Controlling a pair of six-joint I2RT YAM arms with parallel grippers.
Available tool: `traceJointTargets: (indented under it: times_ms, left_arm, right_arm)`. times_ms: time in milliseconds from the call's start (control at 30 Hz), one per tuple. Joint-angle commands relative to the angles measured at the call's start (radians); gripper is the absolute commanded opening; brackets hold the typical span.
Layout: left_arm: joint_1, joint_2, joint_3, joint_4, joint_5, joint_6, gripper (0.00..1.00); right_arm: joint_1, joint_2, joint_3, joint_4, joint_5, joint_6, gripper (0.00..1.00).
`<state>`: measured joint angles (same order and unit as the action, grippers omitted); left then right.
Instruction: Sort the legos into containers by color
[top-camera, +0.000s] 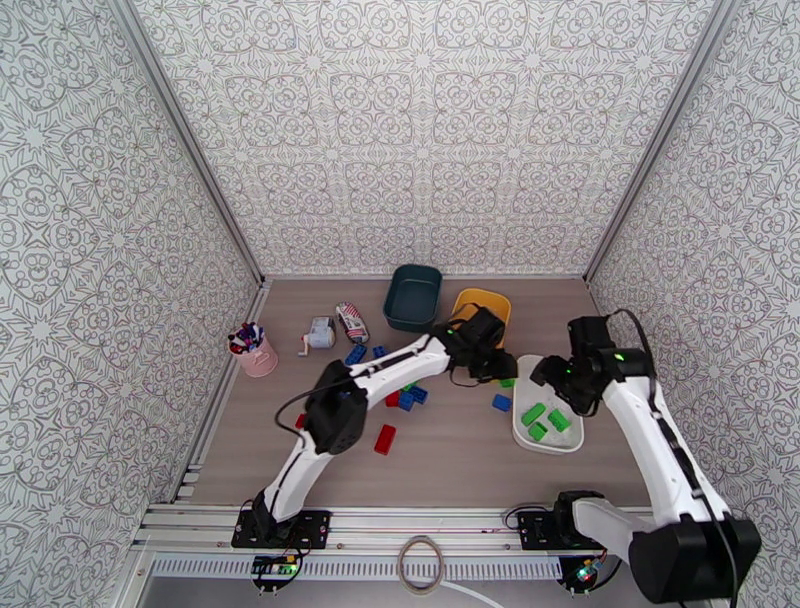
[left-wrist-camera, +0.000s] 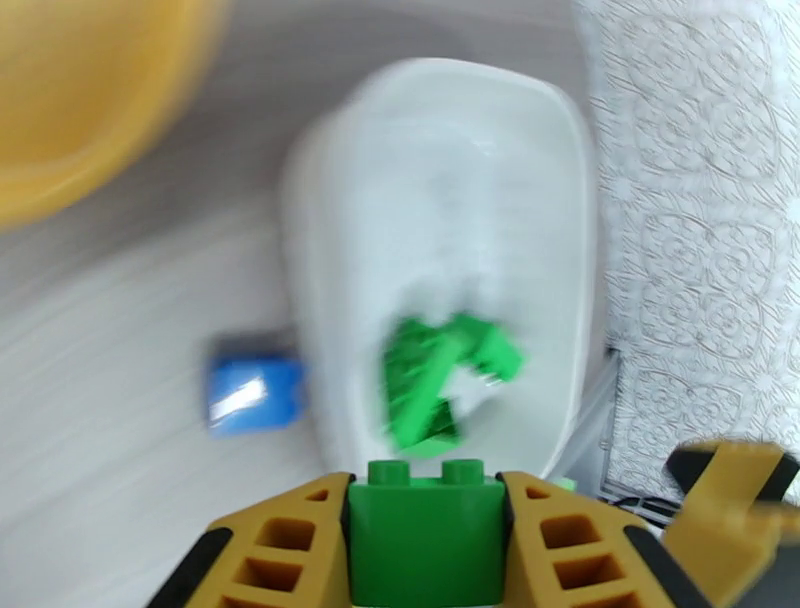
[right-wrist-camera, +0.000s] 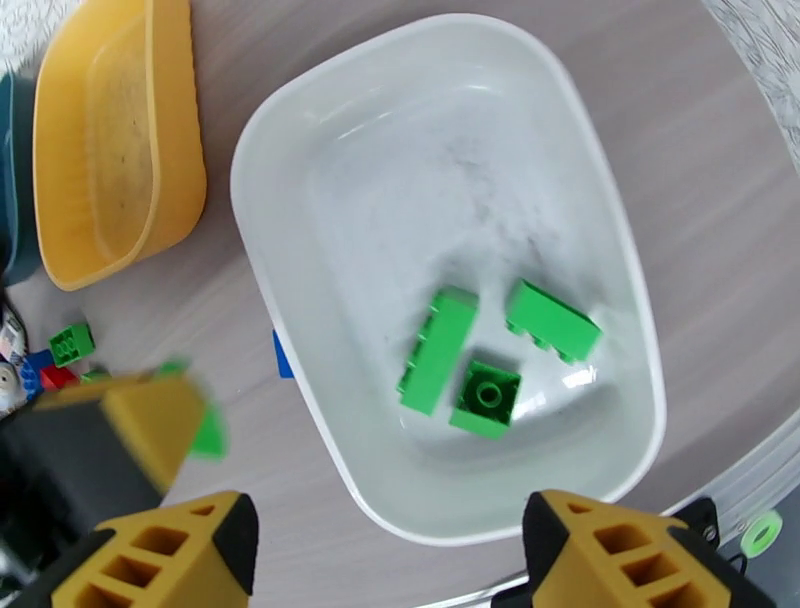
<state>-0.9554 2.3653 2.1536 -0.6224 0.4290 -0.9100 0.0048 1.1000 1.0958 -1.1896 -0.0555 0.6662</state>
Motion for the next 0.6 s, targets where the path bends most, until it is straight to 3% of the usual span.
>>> traceJointTargets:
  times_ms: [0, 133, 267, 367, 567]
  left_arm:
    - [-0.029, 0.076, 0.112, -0.005, 0.073, -0.017, 0.3]
    - [-0.052, 0.132, 0.179, 0.005, 0.088, -0.03, 0.41]
    - [-0.059, 0.124, 0.185, 0.002, 0.062, -0.018, 0.7]
    - [-0.06, 0.091, 0.172, 0.004, 0.028, 0.009, 0.76]
    - [-0.059, 0.001, 0.119, -0.041, -0.049, 0.073, 0.76]
  right_arm:
    - [-0.012, -0.04, -0.021, -0.057, -0.023, 0.013, 0.75]
    - [-0.016, -0.08, -0.034, -0.077, -0.025, 0.024, 0.76]
    - [-0.016, -0.119, -0.034, -0.091, -0.024, 0.022, 0.8]
    - [-0.016, -0.142, -0.024, -0.081, -0.045, 0.007, 0.84]
    - [-0.017, -0.178, 0.014, -0.015, -0.123, -0.022, 0.84]
